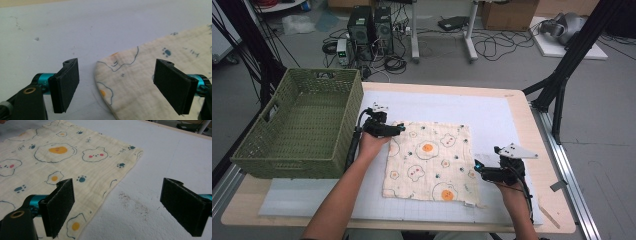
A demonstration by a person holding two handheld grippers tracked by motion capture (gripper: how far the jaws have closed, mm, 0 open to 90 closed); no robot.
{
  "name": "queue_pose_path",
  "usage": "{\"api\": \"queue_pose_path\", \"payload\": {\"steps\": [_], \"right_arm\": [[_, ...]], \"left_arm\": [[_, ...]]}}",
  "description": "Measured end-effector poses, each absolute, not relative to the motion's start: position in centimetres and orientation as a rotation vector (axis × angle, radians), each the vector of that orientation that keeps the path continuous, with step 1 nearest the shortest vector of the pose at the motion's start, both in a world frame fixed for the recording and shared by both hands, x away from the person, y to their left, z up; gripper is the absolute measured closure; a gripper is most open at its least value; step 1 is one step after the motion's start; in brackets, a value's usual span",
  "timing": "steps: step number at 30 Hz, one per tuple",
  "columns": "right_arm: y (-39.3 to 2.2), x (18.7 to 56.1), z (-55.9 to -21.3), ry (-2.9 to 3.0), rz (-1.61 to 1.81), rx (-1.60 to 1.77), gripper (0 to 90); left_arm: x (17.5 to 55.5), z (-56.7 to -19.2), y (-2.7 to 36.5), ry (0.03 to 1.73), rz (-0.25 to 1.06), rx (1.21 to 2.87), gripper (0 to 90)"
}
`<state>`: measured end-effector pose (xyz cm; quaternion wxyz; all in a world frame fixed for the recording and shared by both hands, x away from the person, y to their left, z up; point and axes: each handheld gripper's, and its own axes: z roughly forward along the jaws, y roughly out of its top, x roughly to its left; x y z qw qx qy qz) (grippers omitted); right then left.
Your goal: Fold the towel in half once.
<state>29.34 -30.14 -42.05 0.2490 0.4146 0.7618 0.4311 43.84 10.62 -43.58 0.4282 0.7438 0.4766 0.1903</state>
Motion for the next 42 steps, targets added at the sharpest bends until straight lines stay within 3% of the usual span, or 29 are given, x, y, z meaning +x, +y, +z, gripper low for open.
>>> {"api": "queue_pose_path", "payload": {"steps": [9, 18, 25, 32, 42], "right_arm": [[-29.9, 29.4, -42.1, 2.085, 1.173, 1.129, 11.5], [-29.6, 29.5, -42.4, 2.101, 1.168, 1.138, 11.5], [-29.0, 30.0, -42.8, 2.125, 1.149, 1.127, 11.5], [-28.7, 31.5, -42.1, 2.122, 1.15, 1.154, 11.5], [-29.0, 37.1, -42.3, 2.152, 1.098, 1.277, 11.5]], "left_arm": [[44.8, -44.4, 10.2, 1.234, 0.493, 1.916, 38.2], [44.9, -44.9, 10.3, 1.164, 0.543, 1.986, 54.5], [44.7, -44.9, 10.1, 1.11, 0.521, 1.991, 84.0], [44.4, -44.4, 10.5, 1.093, 0.51, 1.92, 85.4], [43.9, -43.5, 10.8, 1.065, 0.495, 1.871, 85.4]]}}
